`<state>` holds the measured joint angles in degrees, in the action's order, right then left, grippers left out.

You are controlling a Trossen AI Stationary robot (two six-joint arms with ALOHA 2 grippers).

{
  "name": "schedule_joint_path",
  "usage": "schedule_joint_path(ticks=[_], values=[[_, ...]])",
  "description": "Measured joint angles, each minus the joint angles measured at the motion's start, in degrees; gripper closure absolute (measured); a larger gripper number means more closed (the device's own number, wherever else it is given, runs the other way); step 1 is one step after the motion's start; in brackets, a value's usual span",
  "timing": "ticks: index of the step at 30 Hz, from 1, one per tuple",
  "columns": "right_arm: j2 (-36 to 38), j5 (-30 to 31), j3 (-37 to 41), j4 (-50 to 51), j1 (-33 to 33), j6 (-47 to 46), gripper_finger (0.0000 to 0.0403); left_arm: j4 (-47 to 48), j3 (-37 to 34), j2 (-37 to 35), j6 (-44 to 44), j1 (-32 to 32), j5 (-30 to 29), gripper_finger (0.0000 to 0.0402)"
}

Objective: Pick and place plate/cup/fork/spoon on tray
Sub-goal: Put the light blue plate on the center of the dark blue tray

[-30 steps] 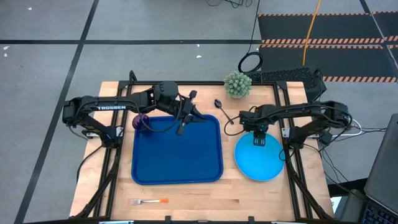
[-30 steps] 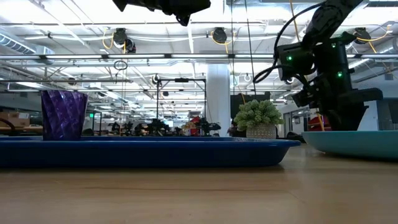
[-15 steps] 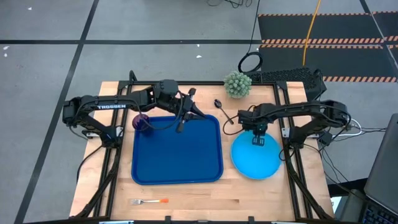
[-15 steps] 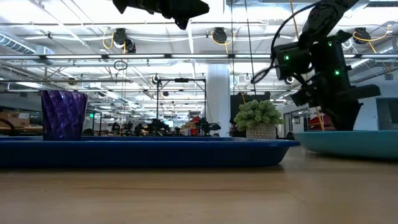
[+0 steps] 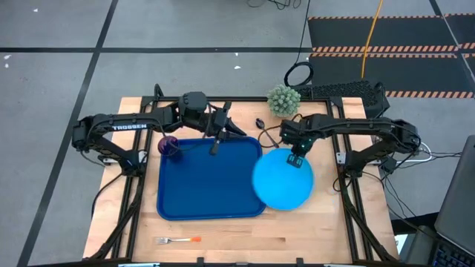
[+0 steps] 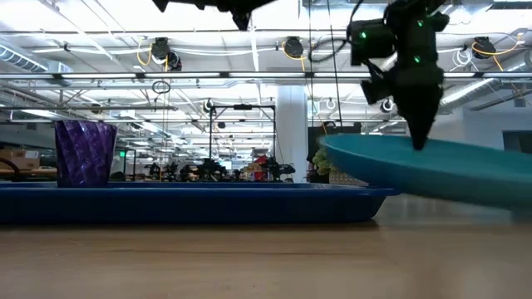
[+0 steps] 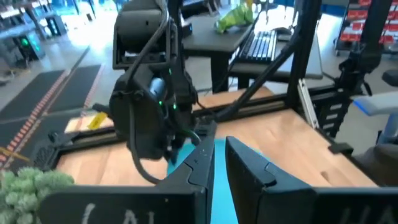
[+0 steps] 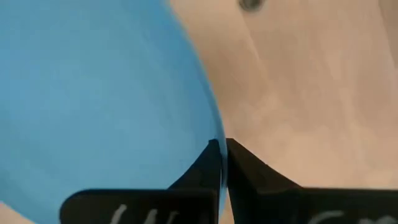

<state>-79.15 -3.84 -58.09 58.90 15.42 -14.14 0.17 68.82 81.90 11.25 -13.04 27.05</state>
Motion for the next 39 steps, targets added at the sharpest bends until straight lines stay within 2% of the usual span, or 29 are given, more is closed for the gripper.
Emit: schedule_joint_path(ticks=[7,9,15,21,26,39], values=[[0.0,-0.9,-2.5,0.9,1.6,-1.3,0.0402,1.0,-0.1,-2.0,0.2,1.7,0.1,0.0357],[0.0,-2.9,-2.4,0.6,2.7,-1.4,0.0402,1.4,-0.1,-2.3,0.4,2.2,0.1,0.0357],[-0.9,-11.3,-0.4,-8.1,3.7,-3.8,0.0402,2.5,-0.2,-2.9,0.9,2.7,0.1,0.0357],[-4.9,-11.6,-0.4,-15.1,3.0,-4.3,0.0402,3.2,-0.2,-3.2,1.9,2.7,0.0,0.0357],[-9.5,-15.1,-1.0,-20.7,2.0,-3.5,0.0402,4.8,-0.2,-4.8,2.3,3.1,0.0,0.0357],[-22.1,-14.0,-21.0,-17.8,1.0,8.3,0.0403,8.3,-0.2,-12.3,2.0,4.5,-0.1,0.0357]])
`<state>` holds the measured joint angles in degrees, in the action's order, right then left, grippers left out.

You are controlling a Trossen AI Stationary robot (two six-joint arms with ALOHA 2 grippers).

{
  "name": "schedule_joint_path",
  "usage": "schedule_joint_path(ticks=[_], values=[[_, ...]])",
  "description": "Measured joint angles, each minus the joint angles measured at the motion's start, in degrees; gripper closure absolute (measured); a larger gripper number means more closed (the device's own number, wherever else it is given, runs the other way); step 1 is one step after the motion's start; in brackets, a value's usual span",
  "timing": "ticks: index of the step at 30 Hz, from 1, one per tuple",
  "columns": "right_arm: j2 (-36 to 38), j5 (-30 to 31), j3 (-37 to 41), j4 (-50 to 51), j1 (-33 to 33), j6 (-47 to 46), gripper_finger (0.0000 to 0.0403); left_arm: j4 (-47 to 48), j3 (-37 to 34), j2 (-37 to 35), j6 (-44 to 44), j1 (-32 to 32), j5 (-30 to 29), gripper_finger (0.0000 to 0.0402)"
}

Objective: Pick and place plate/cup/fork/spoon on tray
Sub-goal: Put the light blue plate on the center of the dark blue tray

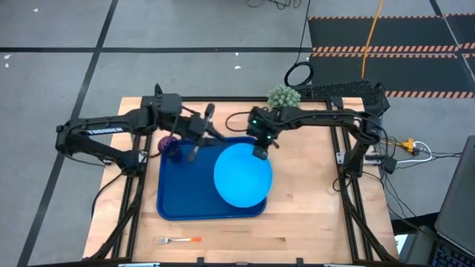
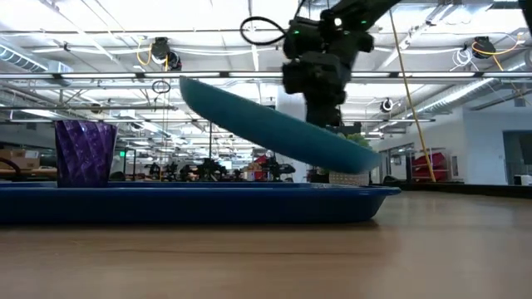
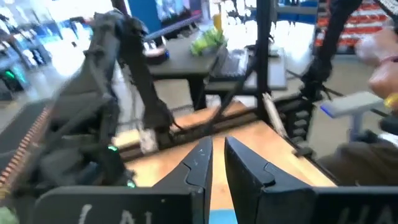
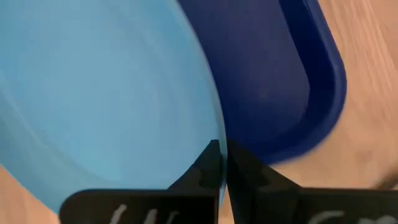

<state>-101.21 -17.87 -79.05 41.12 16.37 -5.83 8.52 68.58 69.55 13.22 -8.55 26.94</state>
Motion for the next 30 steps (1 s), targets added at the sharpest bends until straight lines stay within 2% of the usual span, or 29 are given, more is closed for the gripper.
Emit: schedule_joint_path(ticks=[8,19,30], values=[[-10.1,0.1,-11.4,0.7,-1.5,5.8,0.0403,4.7,0.1,-7.1,-1.9,-0.6,-2.1,0.0357],[-20.8,1.7,-27.0,2.3,-4.0,8.4,0.0403,12.6,0.1,-11.9,-4.3,-0.7,-11.6,0.0357],[-24.4,1.4,-27.7,0.8,-4.4,8.0,0.0403,13.3,0.1,-11.4,-4.7,-0.7,-12.3,0.0357]])
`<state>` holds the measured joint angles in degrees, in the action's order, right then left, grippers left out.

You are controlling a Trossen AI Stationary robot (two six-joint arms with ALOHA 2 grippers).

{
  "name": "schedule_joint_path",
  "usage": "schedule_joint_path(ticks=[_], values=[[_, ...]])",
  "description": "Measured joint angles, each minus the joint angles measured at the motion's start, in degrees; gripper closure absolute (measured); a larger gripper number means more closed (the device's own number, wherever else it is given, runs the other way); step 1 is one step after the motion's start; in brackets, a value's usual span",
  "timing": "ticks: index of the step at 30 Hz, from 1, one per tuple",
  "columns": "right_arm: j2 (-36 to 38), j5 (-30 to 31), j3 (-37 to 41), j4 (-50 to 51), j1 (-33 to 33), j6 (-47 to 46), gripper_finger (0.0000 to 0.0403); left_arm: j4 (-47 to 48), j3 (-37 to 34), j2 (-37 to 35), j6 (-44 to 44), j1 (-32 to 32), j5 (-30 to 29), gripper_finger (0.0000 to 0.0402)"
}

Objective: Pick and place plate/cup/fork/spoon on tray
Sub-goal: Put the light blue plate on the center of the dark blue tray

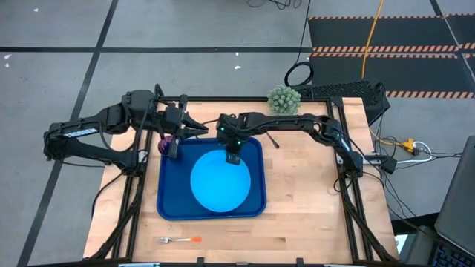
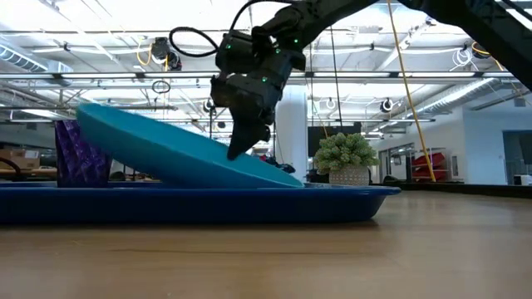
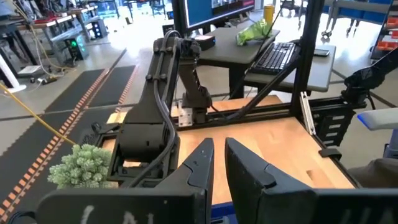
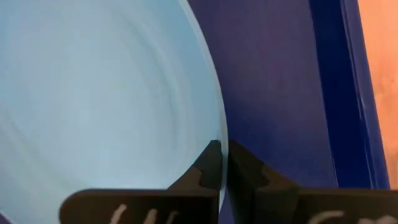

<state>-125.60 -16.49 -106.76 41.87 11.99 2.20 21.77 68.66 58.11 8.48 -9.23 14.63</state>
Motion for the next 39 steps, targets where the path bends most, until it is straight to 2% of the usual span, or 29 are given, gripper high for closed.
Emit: schedule_joint_path(ticks=[6,9,18,24,27,34,39], values=[[0.0,0.1,0.7,-5.5,0.0,0.1,0.0402,0.5,0.0,0.0,0.2,0.0,0.0,0.0357],[0.0,0.3,0.7,-6.0,0.0,0.4,0.0389,1.9,0.0,0.0,0.1,0.0,0.0,0.0357],[0.1,3.1,0.7,-7.2,-0.1,1.7,0.0287,3.0,0.0,0.0,1.5,0.4,0.7,0.0357],[0.1,2.9,0.7,-6.9,-0.1,1.7,0.0242,3.0,0.0,0.0,1.4,1.2,0.8,0.0357],[1.2,3.3,0.8,-1.6,-0.1,3.1,0.023,2.3,-0.4,0.2,1.4,1.7,0.7,0.0357],[5.9,9.4,1.3,17.8,0.5,5.9,0.0223,0.4,-4.7,0.4,1.2,2.2,0.3,0.0357],[10.1,9.3,9.7,19.2,-1.3,5.6,0.0228,-4.2,-8.3,0.4,0.8,2.3,0.3,0.0357]])
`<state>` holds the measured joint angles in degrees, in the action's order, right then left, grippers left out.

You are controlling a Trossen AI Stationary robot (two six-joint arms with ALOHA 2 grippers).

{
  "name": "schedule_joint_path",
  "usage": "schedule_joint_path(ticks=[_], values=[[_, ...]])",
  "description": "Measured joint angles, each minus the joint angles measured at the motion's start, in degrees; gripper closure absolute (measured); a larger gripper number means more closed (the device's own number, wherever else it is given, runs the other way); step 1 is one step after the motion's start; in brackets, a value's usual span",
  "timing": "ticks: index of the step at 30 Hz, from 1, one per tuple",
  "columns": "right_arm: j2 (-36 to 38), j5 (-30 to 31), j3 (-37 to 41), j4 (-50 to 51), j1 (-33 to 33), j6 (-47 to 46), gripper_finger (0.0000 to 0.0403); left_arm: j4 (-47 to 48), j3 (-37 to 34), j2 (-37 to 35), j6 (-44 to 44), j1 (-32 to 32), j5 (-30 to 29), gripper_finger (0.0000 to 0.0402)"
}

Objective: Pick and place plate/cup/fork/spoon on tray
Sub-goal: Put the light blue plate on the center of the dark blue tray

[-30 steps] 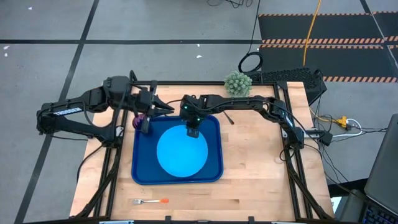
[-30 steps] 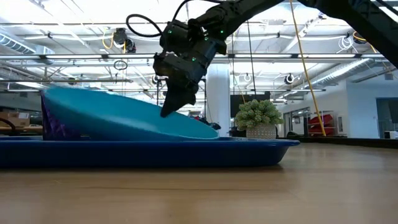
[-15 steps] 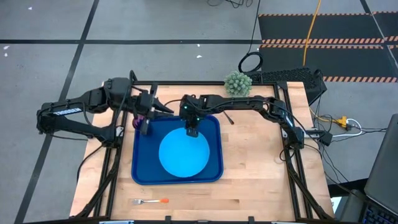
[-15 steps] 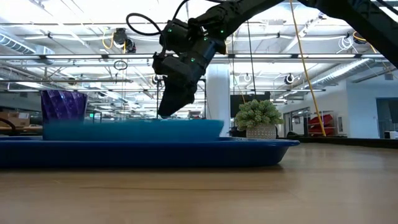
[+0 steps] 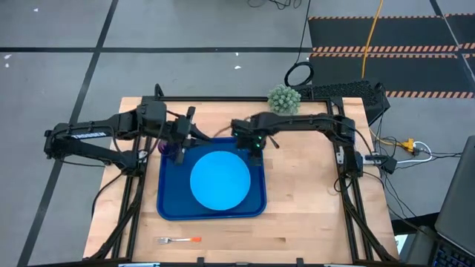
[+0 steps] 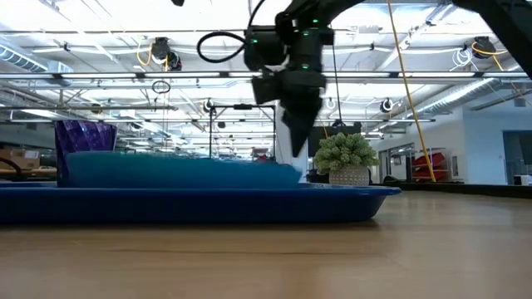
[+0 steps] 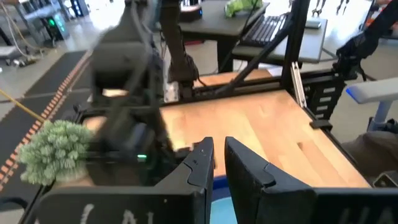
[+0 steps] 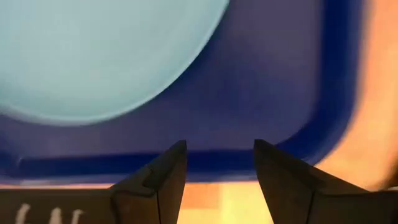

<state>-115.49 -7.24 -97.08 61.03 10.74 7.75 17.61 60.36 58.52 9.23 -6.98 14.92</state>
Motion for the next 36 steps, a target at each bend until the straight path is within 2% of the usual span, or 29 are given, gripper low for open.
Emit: schedule_joint_path(ticks=[6,10,17,23,36], values=[[5.5,0.0,14.4,-8.8,-3.9,-2.7,0.0229,-4.7,-3.7,0.0,-1.0,0.0,0.0,0.0357],[8.7,-0.3,19.6,-15.8,-6.9,-5.8,0.0229,-6.3,-4.4,0.0,-0.9,0.0,0.0,0.0357],[10.2,-0.1,20.2,-20.8,-11.5,-9.6,0.0229,-8.1,-4.4,0.0,-1.9,0.0,0.0,0.0357],[7.2,0.1,20.2,-22.8,-14.9,-11.0,0.0229,-5.9,-5.8,0.0,-0.5,1.2,0.0,0.0357],[6.2,-0.3,20.1,-31.4,-15.5,-13.3,0.0229,-8.1,-8.0,-0.6,1.6,3.0,0.0,0.0357]])
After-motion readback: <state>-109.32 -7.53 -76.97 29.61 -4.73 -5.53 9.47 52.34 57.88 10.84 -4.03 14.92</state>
